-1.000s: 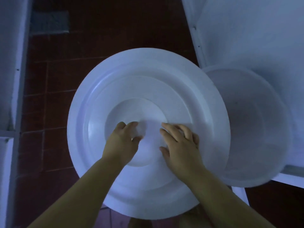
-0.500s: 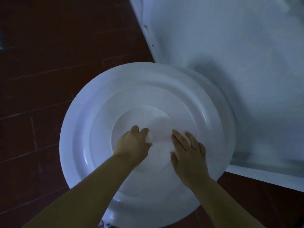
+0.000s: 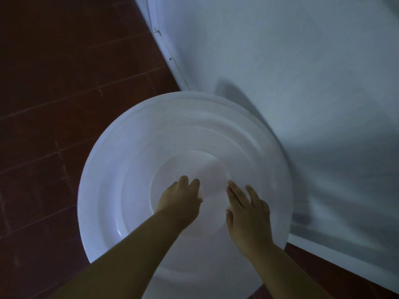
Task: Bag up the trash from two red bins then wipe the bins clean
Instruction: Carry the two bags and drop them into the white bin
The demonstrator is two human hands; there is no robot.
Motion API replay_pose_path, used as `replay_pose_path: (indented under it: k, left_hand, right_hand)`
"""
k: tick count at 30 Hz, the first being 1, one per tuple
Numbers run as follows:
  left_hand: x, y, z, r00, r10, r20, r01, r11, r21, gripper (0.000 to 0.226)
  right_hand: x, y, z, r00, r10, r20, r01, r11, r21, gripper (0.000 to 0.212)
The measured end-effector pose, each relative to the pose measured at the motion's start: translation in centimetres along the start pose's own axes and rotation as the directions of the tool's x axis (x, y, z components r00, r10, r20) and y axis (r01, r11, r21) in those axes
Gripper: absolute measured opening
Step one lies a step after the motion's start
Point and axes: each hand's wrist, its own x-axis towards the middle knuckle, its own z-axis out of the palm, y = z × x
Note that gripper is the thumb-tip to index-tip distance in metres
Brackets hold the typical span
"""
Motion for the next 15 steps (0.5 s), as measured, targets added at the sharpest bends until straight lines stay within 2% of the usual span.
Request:
replay_pose_path:
  k: [5, 15]
  left_hand:
    - [1.1, 0.9, 0.4, 0.998, 0.042, -0.038, -0.040, 0.998, 0.051, 0.046]
    - [3.0, 0.5, -1.4, 0.997, -0.027, -0.078, 0.028, 0.999, 0.024, 0.048]
  right_hand:
    - [1.2, 1.2, 0.5, 0.999, 0.013, -0.039, -0.013, 1.000, 0.002, 0.067]
    - [3.7, 0.5, 0.4, 0.999, 0.024, -0.035, -0.022, 0.998, 0.055, 0.067]
